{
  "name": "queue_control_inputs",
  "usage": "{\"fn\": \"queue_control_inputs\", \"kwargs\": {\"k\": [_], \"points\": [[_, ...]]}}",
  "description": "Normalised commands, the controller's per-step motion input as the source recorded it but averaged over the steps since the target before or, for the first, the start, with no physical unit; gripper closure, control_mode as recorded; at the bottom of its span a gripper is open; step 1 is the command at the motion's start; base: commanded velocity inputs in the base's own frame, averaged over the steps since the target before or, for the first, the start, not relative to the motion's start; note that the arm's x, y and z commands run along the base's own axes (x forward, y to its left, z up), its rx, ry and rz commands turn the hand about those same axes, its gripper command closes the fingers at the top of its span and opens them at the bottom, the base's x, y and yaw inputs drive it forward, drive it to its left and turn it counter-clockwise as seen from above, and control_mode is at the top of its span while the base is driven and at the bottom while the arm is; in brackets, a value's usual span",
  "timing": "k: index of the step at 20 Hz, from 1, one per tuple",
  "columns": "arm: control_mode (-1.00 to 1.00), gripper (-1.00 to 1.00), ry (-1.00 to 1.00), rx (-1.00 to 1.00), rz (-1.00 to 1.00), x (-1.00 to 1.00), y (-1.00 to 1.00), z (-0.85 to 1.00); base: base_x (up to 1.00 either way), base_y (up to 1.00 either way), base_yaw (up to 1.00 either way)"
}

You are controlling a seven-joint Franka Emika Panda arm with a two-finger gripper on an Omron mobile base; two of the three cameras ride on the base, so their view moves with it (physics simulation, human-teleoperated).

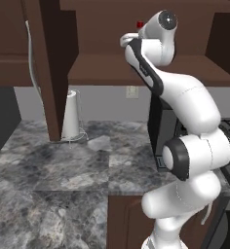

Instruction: There is a bowl on the dining counter. Grab a lemon wedge from the fridge and place it in the bowl. Then get the liquor bottle and glass cup from the cabinet and place them next to the bowl.

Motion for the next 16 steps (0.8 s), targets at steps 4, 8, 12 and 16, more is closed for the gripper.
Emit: {"fn": "queue_control_inputs", "kwargs": {"k": [4,8,12,16], "points": [[-1.0,-1.0,0.0,0.0,0.0,0.18,0.0,-0.05,0.0,0.0,0.0],[-1.0,1.0,0.0,-0.01,0.01,0.05,0.0,-0.04,0.0,0.0,0.0],[-1.0,1.0,0.0,0.0,0.02,-0.02,0.0,0.0,0.0,0.0,0.0],[-1.0,1.0,0.0,0.0,0.02,-0.36,0.0,0.0,0.0,0.0,0.0]]}}
